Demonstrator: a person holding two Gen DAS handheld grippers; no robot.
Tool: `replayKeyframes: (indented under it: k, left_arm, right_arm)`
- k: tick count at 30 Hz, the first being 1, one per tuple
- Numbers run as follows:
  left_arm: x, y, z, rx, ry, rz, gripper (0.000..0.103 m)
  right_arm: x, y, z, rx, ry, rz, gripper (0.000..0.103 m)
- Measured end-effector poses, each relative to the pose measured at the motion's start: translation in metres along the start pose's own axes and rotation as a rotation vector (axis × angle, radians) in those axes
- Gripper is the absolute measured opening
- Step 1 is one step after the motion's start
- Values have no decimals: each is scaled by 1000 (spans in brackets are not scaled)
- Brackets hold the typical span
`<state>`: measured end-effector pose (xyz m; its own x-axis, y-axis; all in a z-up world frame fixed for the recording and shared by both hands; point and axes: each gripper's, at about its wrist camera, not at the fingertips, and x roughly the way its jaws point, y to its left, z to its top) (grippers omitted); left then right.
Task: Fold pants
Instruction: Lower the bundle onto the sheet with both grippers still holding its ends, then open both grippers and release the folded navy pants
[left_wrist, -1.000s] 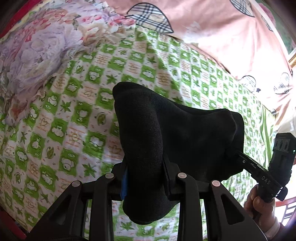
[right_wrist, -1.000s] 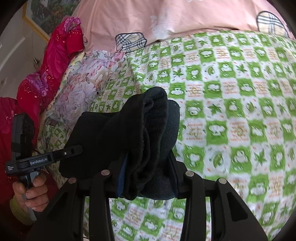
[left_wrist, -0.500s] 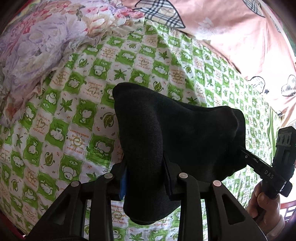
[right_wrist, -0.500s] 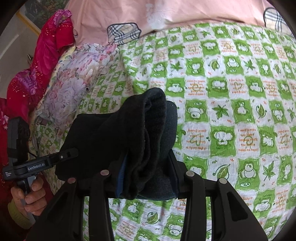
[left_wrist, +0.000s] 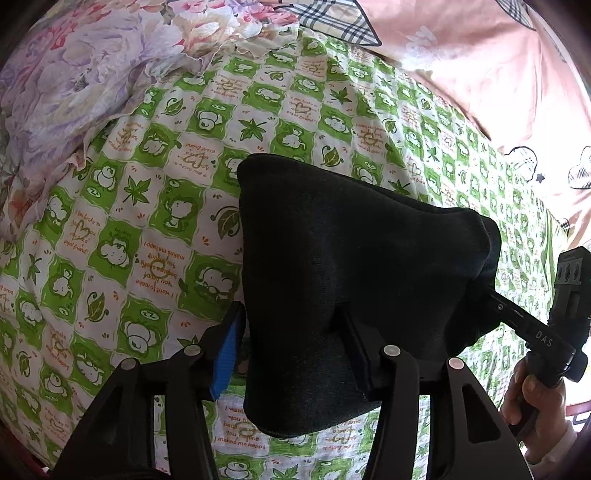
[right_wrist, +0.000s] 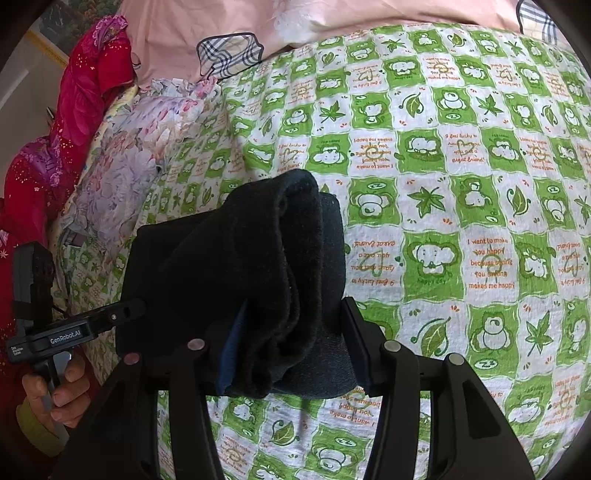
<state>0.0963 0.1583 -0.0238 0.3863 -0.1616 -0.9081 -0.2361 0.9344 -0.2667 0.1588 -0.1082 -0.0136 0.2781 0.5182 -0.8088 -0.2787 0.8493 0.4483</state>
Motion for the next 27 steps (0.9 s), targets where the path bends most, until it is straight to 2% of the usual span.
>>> replayKeyframes:
  k: [7,10,14,18,27]
  left_arm:
    - [2,-2,-4,9,-4,20,56]
    - [1,-4,-4,16,-12,31,57]
    - [-1,-3,-5,15,-20,46,63]
    - [-4,0,-9,-9,-15,40,66]
    - [-17,-5,-22,-2,-47,85,73]
  right_arm:
    - [1,-1,-2,-7,-7,-7,54]
    - [0,0,-3,-5,-9,-10,57]
    - [-4,2,-4,-3,-9,-21,59]
    - [-9,5,-7,3,-15,-30,67]
    - [-19,21,-20,-53,-45,-29,76]
